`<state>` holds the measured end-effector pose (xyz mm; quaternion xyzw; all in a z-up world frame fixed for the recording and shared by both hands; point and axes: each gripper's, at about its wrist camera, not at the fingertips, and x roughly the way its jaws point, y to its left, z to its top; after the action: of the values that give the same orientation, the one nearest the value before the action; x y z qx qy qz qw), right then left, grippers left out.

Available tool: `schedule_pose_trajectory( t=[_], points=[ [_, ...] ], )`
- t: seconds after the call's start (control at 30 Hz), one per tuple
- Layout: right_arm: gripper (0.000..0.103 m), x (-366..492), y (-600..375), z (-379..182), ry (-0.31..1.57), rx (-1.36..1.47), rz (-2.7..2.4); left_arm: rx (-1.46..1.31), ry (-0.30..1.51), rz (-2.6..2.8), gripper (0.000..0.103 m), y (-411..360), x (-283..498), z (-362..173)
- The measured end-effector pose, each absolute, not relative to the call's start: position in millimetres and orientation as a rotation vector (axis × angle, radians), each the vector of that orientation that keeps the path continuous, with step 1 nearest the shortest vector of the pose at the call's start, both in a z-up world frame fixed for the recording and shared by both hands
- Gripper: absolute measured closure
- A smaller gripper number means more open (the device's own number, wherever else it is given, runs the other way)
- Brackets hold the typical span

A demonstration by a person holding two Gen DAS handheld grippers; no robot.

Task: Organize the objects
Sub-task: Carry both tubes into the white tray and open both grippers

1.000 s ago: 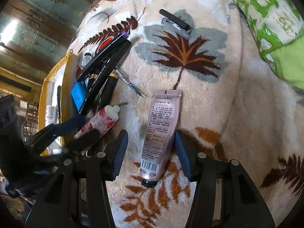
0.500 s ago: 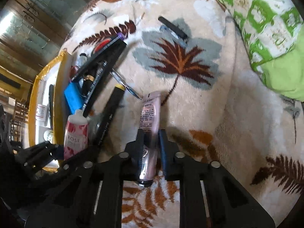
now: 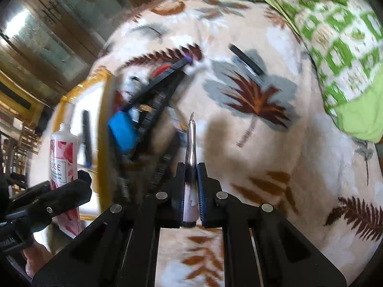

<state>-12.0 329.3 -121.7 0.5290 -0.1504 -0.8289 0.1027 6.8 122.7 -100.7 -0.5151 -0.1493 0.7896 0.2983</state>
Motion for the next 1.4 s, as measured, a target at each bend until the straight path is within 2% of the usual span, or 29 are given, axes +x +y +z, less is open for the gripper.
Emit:
schedule_pose_trajectory(
  t=[0.1, 0.27, 0.37, 0.5, 0.7, 0.93, 1.4],
  points=[
    [0.094, -15.4, 311.4, -107.3, -0.470, 1.494, -2.418, -1.353, -0.439, 2.146, 0.084, 95.4, 6.8, -86.5],
    [0.094, -19.3, 280.5, -85.4, -0.516, 1.393, -2.342, -1.296, -0.613, 2.223, 0.084, 27.3, 5.5, -77.9],
    [0.094, -19.7, 262.7, -79.2, -0.523, 1.351, -2.297, -1.278, -0.752, 2.250, 0.084, -14.7, 1.5, -84.7],
    [0.094, -28.6, 240.0, -85.8, -0.536, 1.363, -2.219, -1.304, -0.814, 2.318, 0.084, -48.3, -4.4, -97.4],
    [0.094, -55.4, 203.3, -96.1, -0.483, 1.390, -2.159, -1.389, -0.776, 2.403, 0.084, -56.5, -22.4, -116.6],
    [0.094, -76.4, 178.3, -114.0, -0.283, 1.483, -2.177, -1.505, -0.694, 2.460, 0.084, -59.4, -36.5, -131.9],
    [0.094, -104.3, 141.3, -144.1, -0.154, 1.561, -2.193, -1.594, -0.510, 2.509, 0.084, -47.7, -97.8, -152.7]
  ],
)
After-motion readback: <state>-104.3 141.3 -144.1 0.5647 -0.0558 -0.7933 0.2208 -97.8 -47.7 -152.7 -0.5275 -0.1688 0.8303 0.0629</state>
